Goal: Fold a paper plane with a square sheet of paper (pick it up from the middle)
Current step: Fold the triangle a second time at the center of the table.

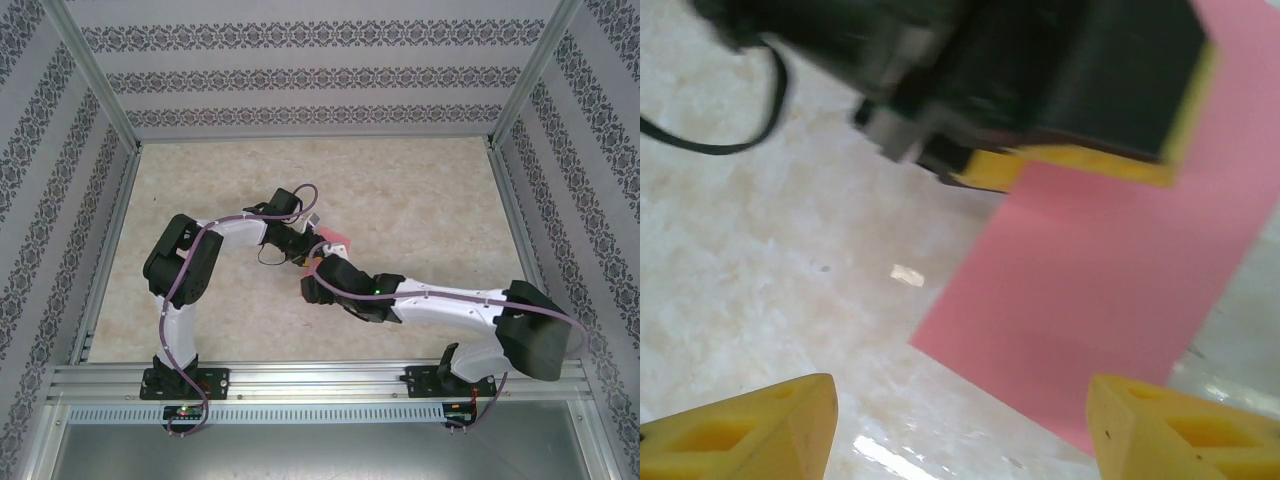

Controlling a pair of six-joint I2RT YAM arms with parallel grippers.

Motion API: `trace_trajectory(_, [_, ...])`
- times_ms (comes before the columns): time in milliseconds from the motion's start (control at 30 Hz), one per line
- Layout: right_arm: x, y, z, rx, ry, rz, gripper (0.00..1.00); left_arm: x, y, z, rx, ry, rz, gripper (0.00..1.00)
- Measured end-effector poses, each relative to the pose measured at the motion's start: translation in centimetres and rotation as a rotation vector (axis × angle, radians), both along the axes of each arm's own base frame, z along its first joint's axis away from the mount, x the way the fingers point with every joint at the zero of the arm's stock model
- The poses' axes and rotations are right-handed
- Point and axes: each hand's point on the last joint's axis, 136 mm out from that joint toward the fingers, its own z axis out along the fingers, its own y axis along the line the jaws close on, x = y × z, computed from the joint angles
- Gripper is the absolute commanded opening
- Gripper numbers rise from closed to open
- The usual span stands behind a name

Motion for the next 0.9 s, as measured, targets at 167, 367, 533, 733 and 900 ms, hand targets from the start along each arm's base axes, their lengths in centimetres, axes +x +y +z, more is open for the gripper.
trace_trajectory(167, [-0.1, 2.4, -0.1, -0.113, -0.05, 0.059, 0.71, 0.0, 0.0, 0.0, -0.002, 0.003, 0.001, 0.38])
trace_trajectory(367, [-0.5, 2.9, -1.9, -0.289, -0.069, 0.076, 0.7, 0.2, -0.1, 0.3, -0.005, -0.002, 0.001, 0.38])
trace_trajectory(533, [-0.6, 2.0, -3.5, -0.396, -0.071, 0.067, 0.67, 0.2, -0.2, 0.4, -0.006, -0.003, 0.001, 0.38])
trace_trajectory(733, [-0.1, 1.1, -4.2, -0.463, -0.089, 0.045, 0.62, 0.3, -0.2, 0.4, -0.006, -0.004, 0.002, 0.38])
trace_trajectory(900, [0.3, 1.2, -4.1, -0.476, -0.106, 0.029, 0.56, 0.3, -0.2, 0.4, -0.005, -0.002, 0.002, 0.38])
